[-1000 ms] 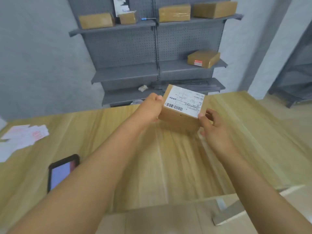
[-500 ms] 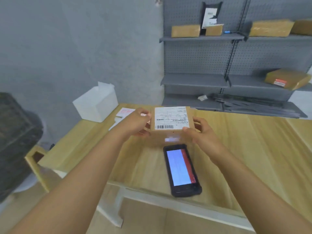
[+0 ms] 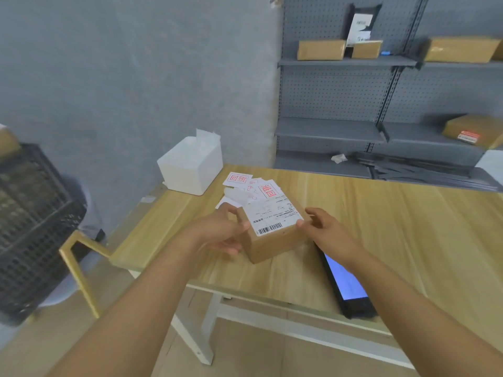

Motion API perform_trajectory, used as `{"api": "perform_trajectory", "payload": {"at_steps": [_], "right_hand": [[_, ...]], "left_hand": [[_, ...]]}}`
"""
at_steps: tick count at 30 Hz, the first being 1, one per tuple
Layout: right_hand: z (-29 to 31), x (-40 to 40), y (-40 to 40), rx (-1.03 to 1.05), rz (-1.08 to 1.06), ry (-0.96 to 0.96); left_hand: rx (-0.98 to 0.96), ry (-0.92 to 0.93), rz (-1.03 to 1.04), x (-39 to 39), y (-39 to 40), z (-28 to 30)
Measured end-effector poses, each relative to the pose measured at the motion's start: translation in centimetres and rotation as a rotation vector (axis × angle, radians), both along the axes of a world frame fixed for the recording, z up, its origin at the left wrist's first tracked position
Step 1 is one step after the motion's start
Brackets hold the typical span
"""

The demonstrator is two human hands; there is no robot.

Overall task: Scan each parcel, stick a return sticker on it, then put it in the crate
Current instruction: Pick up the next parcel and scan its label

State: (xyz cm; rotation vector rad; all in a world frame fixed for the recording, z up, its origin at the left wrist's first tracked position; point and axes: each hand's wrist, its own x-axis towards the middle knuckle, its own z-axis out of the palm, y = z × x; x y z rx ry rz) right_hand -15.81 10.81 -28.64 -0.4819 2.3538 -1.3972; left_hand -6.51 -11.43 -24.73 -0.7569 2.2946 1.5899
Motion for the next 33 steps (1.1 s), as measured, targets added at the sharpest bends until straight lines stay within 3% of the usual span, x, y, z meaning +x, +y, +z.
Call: {"api": "perform_trajectory", "payload": {"at_steps": [5, 9, 13, 16, 24, 29, 33], "right_hand": [[-0.3, 0.5, 2.2, 0.299, -0.182, 0.244], [-0.6, 2.0, 5.6, 0.626, -0.108, 0.144], [-1.9, 3.9, 6.5, 0.748, -0.085, 0.111], [-2.7, 4.6, 6.6, 0.746, -0.165, 0.166], [-1.9, 3.3, 8.0, 0.577, -0.107, 0.132], [0.0, 2.8, 9.1, 0.424, 0.014, 0.174], [2.3, 2.9, 9.7, 0.428, 0.137, 0.286]], "left_hand": [[-0.049, 0.019, 0.012, 1.0, 0.5, -0.6], [-0.064, 0.042, 0.067, 1.4, 1.8, -1.1], [-0.134, 0.080, 0.118, 1.9, 3.1, -1.7], [-0.156, 0.131, 0.165, 2.5, 3.9, -2.0], [-0.302, 0.243, 0.253, 3.4, 5.4, -2.7], [-0.375, 0.271, 0.254, 3.1, 5.8, -2.3], [-0.423, 0.289, 0.238, 2.5, 6.4, -1.7]]}}
